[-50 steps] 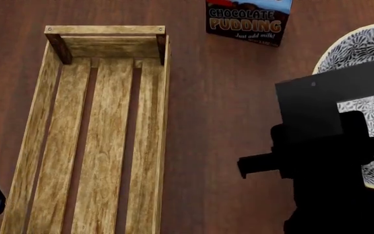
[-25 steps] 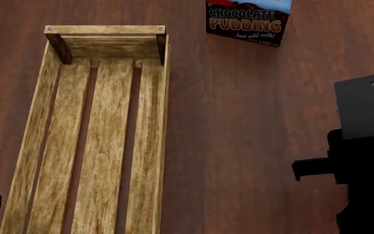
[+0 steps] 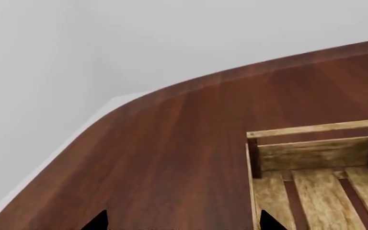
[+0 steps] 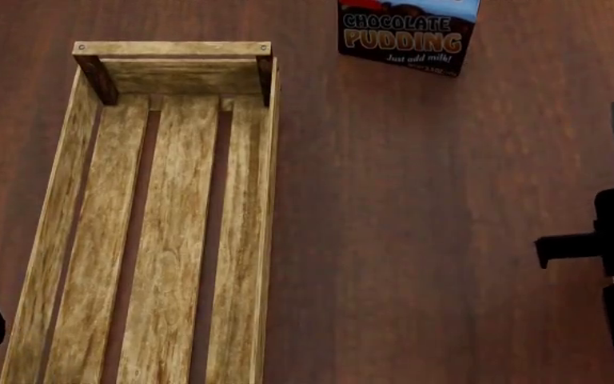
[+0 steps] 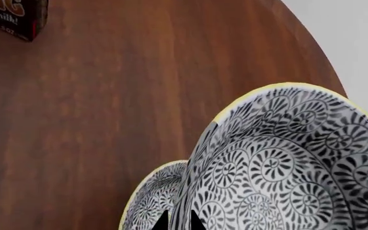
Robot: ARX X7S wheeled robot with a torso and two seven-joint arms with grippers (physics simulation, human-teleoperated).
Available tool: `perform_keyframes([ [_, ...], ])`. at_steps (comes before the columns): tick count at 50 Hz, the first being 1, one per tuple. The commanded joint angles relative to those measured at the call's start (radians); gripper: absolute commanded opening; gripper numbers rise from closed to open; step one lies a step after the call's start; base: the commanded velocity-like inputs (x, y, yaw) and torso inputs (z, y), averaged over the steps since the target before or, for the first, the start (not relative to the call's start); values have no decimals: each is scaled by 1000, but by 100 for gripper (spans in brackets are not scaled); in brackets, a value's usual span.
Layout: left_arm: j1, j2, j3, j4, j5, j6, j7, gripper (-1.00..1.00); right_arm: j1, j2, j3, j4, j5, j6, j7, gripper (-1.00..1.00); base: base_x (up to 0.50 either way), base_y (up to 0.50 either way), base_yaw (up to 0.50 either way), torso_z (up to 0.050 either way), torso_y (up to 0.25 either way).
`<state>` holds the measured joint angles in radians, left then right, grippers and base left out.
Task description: Stack the left bowl on the right bowl and place them in the tray.
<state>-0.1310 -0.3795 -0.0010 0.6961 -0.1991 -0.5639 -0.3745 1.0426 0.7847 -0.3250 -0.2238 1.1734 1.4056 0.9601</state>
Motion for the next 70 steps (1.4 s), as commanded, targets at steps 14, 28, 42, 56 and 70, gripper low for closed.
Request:
perform_keyframes([
  [14, -6, -8, 23, -9, 2, -3, 0, 100, 58, -15, -212, 226, -241, -187, -230, -100, 0, 0, 0, 0, 1],
  [28, -7, -11, 34, -12, 7, -6, -6, 100, 19, -12, -204, 273, -252, -232, -237, -100, 0, 0, 0, 0, 0],
  [42, -3, -11, 40, -22, 10, 8, -10, 100, -27, -11, -215, 292, -268, -271, -242, -100, 0, 0, 0, 0, 0],
  [56, -1, -15, 44, -27, 11, 13, -12, 100, -61, -27, -233, 335, -292, -322, -265, -100, 0, 0, 0, 0, 1],
  [70, 1, -17, 47, -30, 9, 18, -14, 100, -117, -17, -209, 341, -281, -360, -259, -100, 0, 0, 0, 0, 0],
])
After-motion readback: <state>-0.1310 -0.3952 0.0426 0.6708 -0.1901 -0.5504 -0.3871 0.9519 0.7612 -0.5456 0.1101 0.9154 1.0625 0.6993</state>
